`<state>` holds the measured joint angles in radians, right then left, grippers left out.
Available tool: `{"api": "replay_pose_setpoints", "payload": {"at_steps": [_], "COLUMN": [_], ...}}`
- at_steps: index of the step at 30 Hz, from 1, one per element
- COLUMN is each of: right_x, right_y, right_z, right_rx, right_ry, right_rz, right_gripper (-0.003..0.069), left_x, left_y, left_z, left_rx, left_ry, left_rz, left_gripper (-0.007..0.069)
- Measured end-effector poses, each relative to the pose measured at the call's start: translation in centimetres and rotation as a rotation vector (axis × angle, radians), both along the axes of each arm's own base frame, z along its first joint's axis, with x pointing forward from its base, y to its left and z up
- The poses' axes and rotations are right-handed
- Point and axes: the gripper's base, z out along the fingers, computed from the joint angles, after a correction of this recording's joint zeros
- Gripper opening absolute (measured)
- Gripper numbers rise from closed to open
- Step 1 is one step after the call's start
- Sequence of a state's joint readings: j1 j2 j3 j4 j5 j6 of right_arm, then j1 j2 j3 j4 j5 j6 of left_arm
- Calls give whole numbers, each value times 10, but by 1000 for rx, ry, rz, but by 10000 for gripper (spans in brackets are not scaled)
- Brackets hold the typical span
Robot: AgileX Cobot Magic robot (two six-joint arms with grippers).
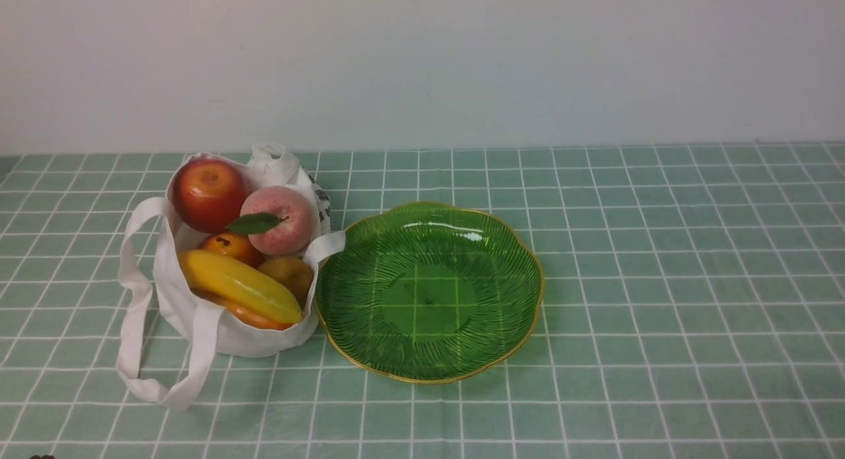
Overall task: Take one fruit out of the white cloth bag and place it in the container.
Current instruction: 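Reach into the white bag and grasp the banana with the left gripper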
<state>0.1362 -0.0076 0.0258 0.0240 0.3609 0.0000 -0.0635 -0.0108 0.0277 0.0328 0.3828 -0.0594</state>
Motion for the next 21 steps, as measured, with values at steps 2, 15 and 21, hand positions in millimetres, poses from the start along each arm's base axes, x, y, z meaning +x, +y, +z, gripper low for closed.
{"api": "replay_pose_setpoints", "payload": {"at_steps": [2, 15, 21], "right_x": [0, 0, 0], "right_y": [0, 0, 0], "right_z": [0, 0, 0], "right_rx": [0, 0, 0], "right_ry": [0, 0, 0], "right_rz": [0, 0, 0], "right_gripper": [-15, -15, -15], "left_x": [0, 0, -2], "left_y": [0, -4, -19], "left_z": [0, 0, 5], "left_rx": [0, -187, -854], "left_ry": [0, 13, 84], "left_rz": [0, 13, 49], "left_gripper": [-8, -8, -8]}}
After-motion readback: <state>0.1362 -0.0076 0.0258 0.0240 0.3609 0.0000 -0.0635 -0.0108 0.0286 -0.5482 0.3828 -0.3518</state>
